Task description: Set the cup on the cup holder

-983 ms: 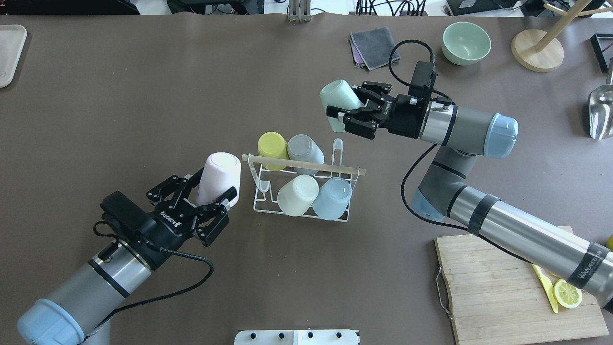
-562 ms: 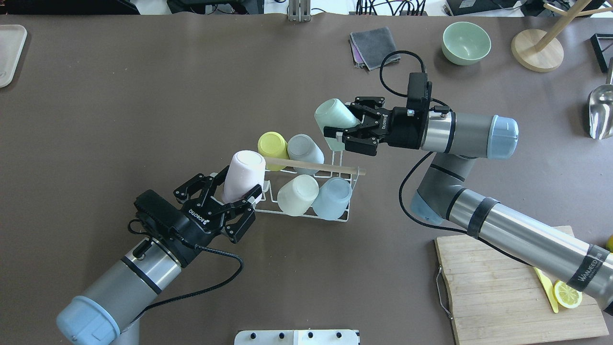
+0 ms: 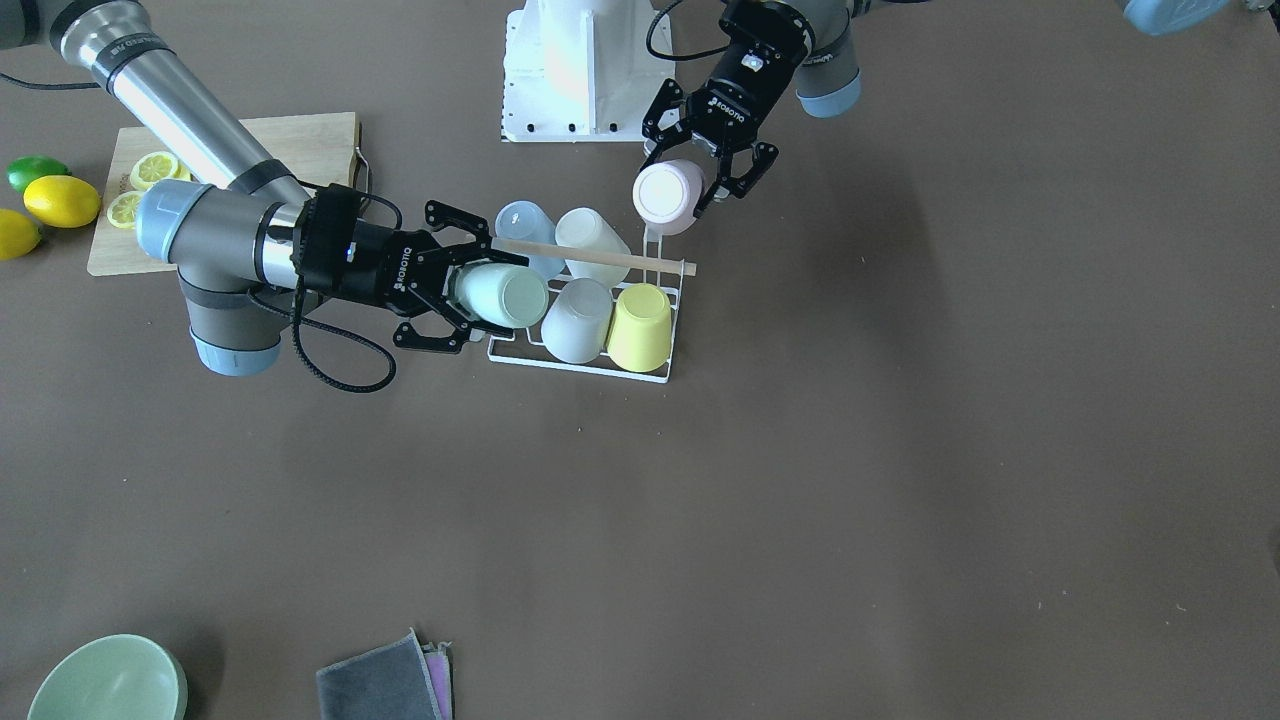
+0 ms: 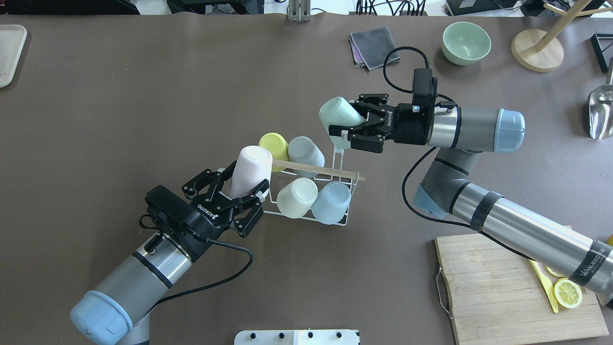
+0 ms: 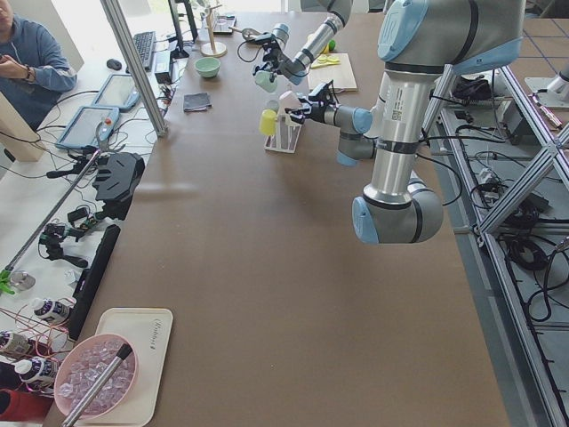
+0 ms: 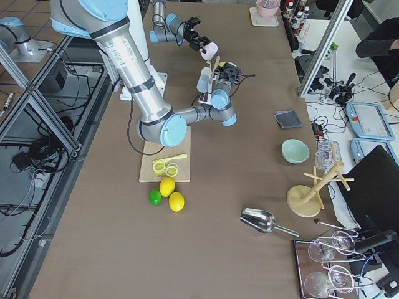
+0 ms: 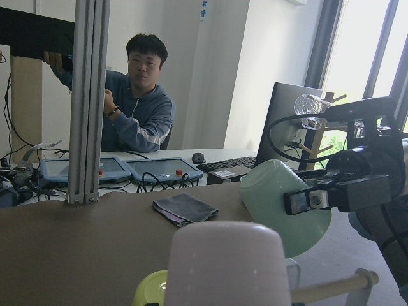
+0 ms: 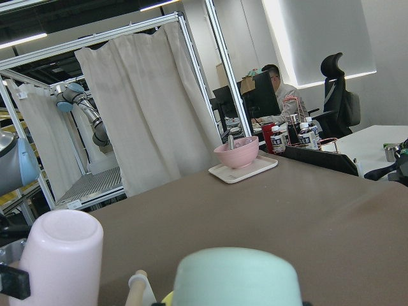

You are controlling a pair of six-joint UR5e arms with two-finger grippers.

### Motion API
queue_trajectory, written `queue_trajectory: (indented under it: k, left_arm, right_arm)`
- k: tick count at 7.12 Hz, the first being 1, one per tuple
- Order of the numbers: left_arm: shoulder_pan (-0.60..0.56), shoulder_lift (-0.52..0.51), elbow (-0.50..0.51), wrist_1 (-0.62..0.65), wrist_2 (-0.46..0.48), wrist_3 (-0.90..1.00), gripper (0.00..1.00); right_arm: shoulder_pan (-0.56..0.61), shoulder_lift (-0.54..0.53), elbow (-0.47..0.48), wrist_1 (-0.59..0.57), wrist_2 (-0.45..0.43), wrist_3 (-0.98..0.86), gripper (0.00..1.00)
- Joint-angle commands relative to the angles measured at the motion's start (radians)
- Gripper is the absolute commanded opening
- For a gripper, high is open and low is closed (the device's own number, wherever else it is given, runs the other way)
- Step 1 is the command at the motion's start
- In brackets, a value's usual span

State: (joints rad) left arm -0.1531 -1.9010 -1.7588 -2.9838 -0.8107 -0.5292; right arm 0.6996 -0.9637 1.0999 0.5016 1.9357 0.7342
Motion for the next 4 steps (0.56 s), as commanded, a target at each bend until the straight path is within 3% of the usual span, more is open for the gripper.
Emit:
queue_trajectory:
  k: [1,4]
  left_arm:
    - [-0.017,-0.004,0.007,-0.001,0.001,-0.002,0.16]
    - [-0.036,-0.039,0.059,-0.001,-0.001,-0.005,0.16]
  right_arm:
    - [0.008,0.005,-0.003,-0.002,-0.017,-0.001,0.0]
    - [-0.029,0.013,-0.023,-0.003,-0.067,-0.012,0.0]
